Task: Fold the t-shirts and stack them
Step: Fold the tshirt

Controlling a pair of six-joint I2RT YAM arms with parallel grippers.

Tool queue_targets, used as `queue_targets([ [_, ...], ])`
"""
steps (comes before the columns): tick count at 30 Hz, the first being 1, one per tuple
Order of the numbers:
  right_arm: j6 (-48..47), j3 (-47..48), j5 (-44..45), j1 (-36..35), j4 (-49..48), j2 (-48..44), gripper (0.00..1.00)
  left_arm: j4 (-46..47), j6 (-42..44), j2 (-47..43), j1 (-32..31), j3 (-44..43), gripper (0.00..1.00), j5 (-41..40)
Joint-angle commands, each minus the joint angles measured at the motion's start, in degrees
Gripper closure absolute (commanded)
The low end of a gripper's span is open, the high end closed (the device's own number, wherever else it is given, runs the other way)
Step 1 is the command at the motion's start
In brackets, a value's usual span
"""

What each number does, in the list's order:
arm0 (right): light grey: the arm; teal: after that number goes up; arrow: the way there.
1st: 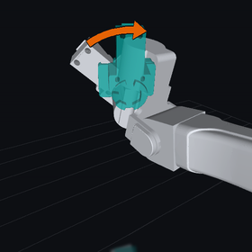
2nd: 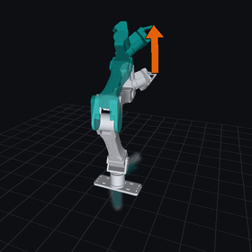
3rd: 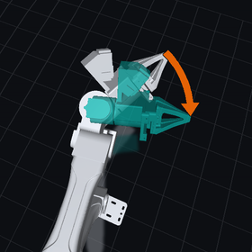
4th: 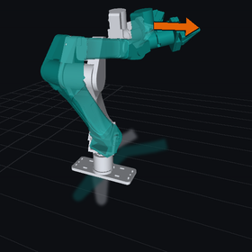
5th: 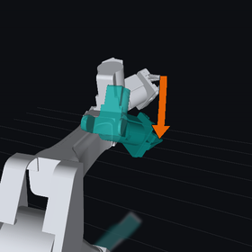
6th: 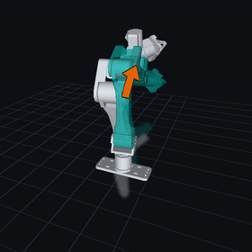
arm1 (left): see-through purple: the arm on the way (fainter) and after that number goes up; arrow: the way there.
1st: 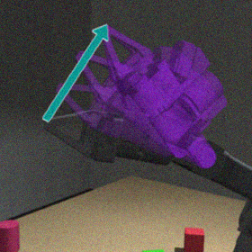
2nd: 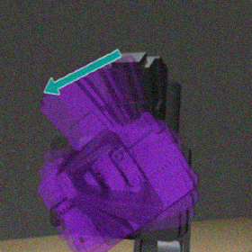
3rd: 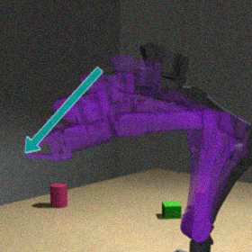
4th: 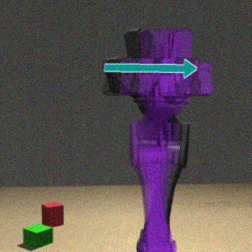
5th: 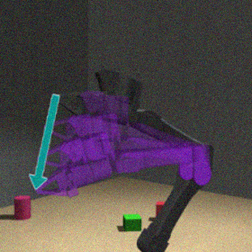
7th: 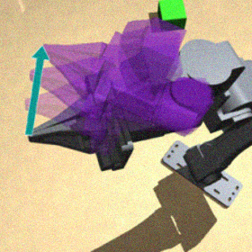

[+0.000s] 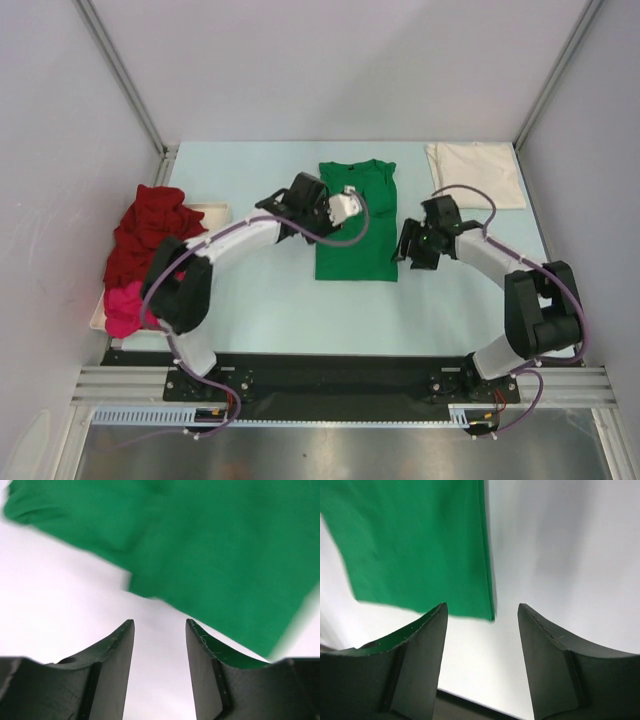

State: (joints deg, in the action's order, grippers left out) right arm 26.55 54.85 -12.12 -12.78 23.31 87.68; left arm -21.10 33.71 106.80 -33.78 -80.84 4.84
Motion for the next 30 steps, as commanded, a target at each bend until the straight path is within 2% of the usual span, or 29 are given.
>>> queue_targets([
  [1, 3.4, -3.4, -0.9, -4.4, 0.6, -1.3, 0.37, -3.4, 9.1, -10.5, -6.6, 11.1, 0.48, 6.9],
  [2, 3.7, -4.7, -0.9, -4.9, 0.1, -1.2, 0.37, -3.2, 10.0, -11.8, -8.7, 16.5, 0.48, 6.7],
  [4, 5.0, -6.1, -1.1, -5.4, -1.6, -0.5, 0.38, -2.4, 11.2, -14.2, -9.7, 22.1, 0.45, 7.6],
  [10, 6.5, -8.9, -1.7, -5.5, -7.1, 2.7, 0.44, 1.9, 10.6, -12.7, -9.8, 25.4, 0.4, 5.7],
  [16, 8.2, -10.7, -3.0, -5.7, -10.3, 4.0, 0.62, 6.2, 9.3, -9.0, -9.8, 26.5, 0.4, 5.2],
  [20, 8.0, -10.8, -3.4, -5.2, -10.1, 4.0, 0.79, 10.3, 8.5, -7.0, -9.8, 26.3, 0.43, 1.8],
  [23, 7.6, -10.6, -3.5, -5.2, -9.7, 3.6, 0.85, 12.3, 8.4, -5.8, -9.7, 26.0, 0.52, -1.1],
  [25, 7.5, -10.7, -3.5, -5.0, -9.4, 3.1, 0.88, 12.4, 8.6, -4.6, -9.8, 24.9, 0.62, -2.4],
  [26, 7.3, -10.7, -3.7, -4.9, -9.3, 2.9, 0.91, 12.2, 8.7, -4.1, -9.7, 24.6, 0.7, -2.6],
  [27, 7.3, -10.8, -3.8, -4.7, -9.2, 2.6, 0.94, 11.5, 8.8, -3.5, -9.8, 24.4, 0.86, -2.4],
  [28, 7.0, -10.8, -3.9, -4.6, -9.2, 2.3, 0.97, 11.0, 8.7, -3.5, -9.9, 24.2, 0.95, -2.1],
  [29, 7.0, -10.9, -3.9, -4.7, -9.0, 2.0, 1.0, 9.8, 8.6, -3.7, -10.0, 24.2, 1.0, -1.5],
  [30, 6.9, -11.1, -4.1, -4.6, -8.4, 1.6, 1.0, 9.0, 8.5, -4.7, -10.1, 24.4, 1.0, -0.8],
])
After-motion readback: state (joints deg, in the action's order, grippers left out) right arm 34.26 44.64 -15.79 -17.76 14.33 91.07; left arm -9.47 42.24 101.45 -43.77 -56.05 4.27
